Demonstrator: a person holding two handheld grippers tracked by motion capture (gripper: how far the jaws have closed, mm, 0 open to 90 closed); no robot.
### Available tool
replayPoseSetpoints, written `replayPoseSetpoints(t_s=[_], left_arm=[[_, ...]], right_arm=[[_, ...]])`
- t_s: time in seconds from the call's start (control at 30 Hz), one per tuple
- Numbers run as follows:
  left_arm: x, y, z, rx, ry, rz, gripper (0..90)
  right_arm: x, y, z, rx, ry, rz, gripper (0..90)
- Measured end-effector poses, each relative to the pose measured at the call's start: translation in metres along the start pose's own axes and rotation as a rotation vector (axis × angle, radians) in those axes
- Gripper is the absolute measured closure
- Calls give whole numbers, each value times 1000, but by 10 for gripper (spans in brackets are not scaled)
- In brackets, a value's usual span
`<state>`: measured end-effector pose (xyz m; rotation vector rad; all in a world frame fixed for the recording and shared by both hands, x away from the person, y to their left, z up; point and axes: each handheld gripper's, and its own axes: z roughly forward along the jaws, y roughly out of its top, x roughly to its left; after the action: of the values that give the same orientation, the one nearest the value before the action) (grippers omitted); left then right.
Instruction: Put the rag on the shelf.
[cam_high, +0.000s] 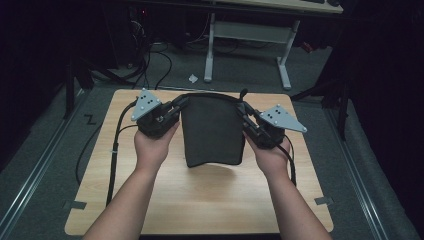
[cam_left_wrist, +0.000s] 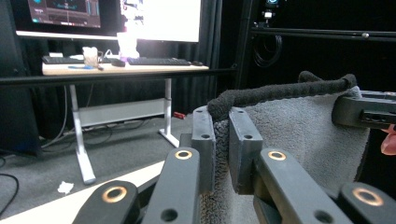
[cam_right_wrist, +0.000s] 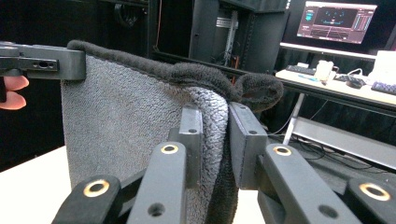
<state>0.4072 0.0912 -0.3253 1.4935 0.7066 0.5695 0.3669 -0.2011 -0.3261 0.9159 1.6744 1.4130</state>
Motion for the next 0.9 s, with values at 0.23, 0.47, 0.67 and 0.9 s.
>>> replayPoseSetpoints(t_s=[0.23,0.47,0.67,0.9], left_arm=[[5,8,5,-5,-21,32,825],[11,14,20,18,-12,44,825],[18,22,38,26,5,69,825],[35,22,63,16,30,40,824]], right_arm=[[-5,4,3,-3,2,8,773],[-14,6,13,9,-3,24,773],[-26,9,29,14,-12,50,773],[-43,12,53,4,-13,75,773]])
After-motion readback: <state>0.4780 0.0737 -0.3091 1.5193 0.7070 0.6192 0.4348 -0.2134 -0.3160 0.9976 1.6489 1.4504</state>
